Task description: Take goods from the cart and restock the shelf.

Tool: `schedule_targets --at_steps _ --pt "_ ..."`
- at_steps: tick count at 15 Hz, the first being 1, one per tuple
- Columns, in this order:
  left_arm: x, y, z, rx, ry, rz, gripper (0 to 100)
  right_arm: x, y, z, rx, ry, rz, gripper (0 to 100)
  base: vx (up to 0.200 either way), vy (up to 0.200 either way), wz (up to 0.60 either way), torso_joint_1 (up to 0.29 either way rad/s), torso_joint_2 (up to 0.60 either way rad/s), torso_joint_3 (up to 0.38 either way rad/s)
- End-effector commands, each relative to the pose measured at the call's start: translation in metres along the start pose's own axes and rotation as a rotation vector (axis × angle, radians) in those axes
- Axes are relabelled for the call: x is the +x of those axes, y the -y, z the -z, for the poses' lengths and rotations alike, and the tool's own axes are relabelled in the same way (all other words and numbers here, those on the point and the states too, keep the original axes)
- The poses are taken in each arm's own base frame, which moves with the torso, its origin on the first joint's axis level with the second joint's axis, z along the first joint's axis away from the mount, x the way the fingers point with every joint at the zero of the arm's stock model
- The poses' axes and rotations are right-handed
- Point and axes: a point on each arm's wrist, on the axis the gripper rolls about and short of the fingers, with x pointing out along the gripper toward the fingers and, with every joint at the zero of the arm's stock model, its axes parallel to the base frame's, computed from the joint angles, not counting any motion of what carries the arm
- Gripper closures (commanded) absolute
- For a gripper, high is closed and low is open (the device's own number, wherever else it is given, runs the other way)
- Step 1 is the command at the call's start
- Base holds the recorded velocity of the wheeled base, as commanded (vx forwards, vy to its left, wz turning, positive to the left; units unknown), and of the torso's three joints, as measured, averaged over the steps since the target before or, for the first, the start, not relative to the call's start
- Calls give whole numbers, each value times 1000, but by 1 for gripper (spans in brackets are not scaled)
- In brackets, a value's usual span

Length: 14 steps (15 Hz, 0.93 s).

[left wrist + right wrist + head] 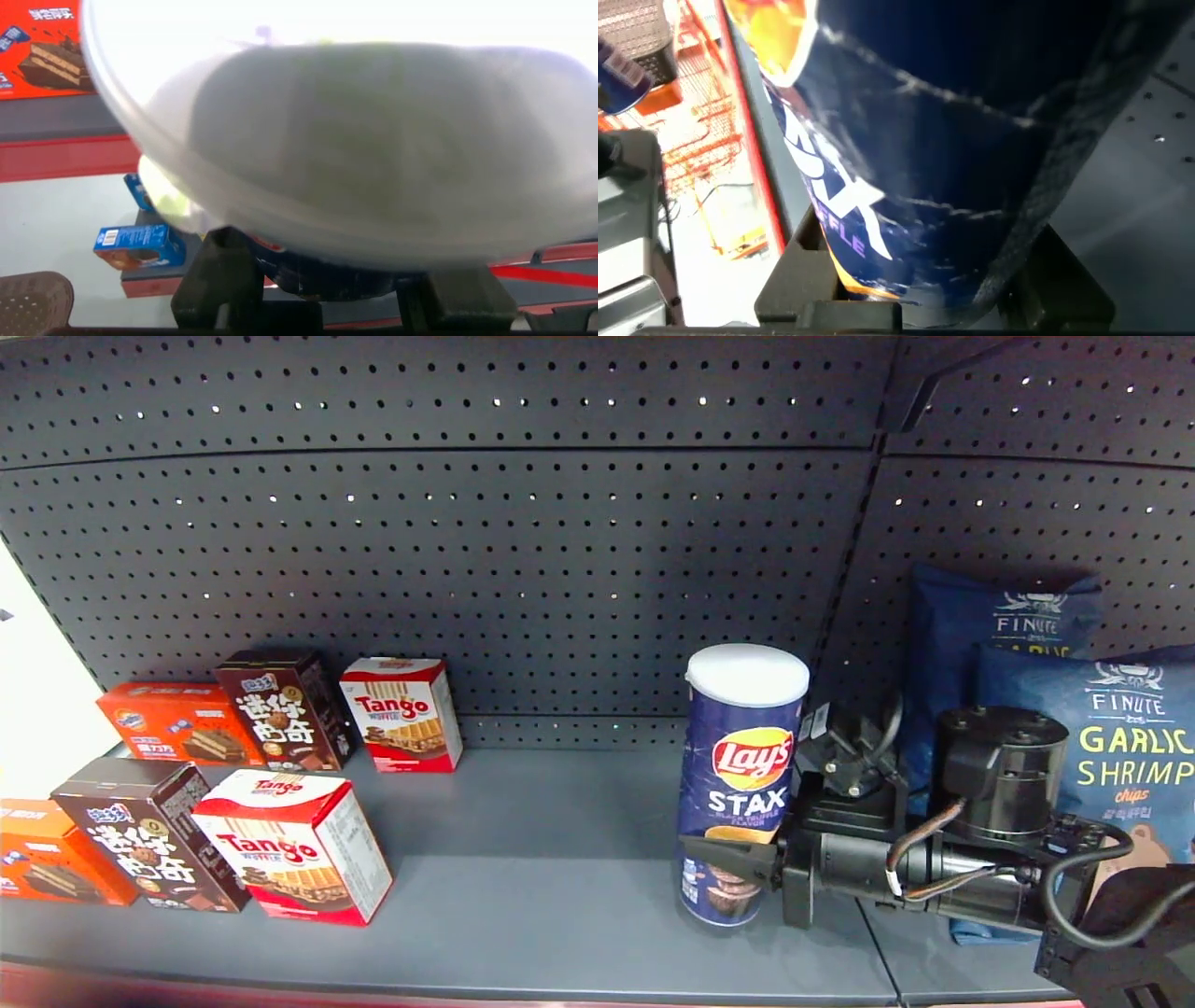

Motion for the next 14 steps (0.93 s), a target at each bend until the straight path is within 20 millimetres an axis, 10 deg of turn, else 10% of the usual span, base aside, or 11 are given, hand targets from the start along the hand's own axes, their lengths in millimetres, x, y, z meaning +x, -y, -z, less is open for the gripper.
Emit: schedule_targets --at_steps 1,14 --pt "0 0 0 1 -1 1 100 -2 -4 2 -2 -4 -4 100 0 0 0 0 0 0" --pt "0 0 0 0 0 -4 100 10 -22 38 6 -58 12 100 0 0 0 0 0 0"
